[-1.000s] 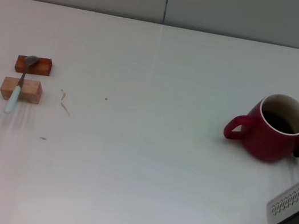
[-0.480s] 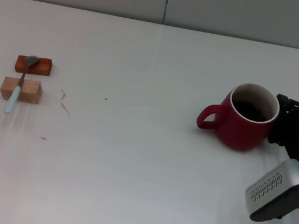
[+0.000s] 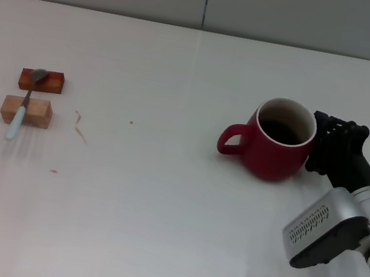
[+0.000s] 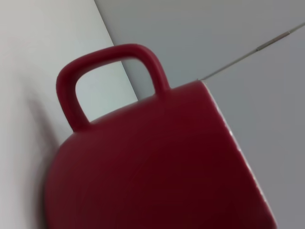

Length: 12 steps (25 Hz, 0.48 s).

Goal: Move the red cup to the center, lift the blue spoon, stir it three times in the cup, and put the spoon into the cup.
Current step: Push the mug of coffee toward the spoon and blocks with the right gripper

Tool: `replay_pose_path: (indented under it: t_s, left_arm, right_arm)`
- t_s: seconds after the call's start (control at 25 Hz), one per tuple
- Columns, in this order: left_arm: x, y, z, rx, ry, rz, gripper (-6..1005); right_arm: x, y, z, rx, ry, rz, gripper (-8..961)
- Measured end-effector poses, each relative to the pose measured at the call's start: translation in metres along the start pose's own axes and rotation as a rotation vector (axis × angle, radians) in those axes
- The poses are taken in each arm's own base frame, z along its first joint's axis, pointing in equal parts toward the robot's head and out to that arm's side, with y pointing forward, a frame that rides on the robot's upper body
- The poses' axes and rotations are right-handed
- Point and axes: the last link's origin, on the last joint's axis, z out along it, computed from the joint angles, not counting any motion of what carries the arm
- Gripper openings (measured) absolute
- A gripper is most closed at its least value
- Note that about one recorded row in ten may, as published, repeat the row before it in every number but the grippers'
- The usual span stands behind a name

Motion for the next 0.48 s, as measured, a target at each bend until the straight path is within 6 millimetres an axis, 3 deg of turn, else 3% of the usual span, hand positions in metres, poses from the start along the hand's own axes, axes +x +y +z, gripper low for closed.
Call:
replay_pose_path:
  t_s: [0.48]
  left_arm:
    - [0.0,0.0,-0.001,-0.001,-0.001,-0.001,830]
  right_arm:
    - [-0.024,0.003,0.011,-0.035,-0.053,0.036,68]
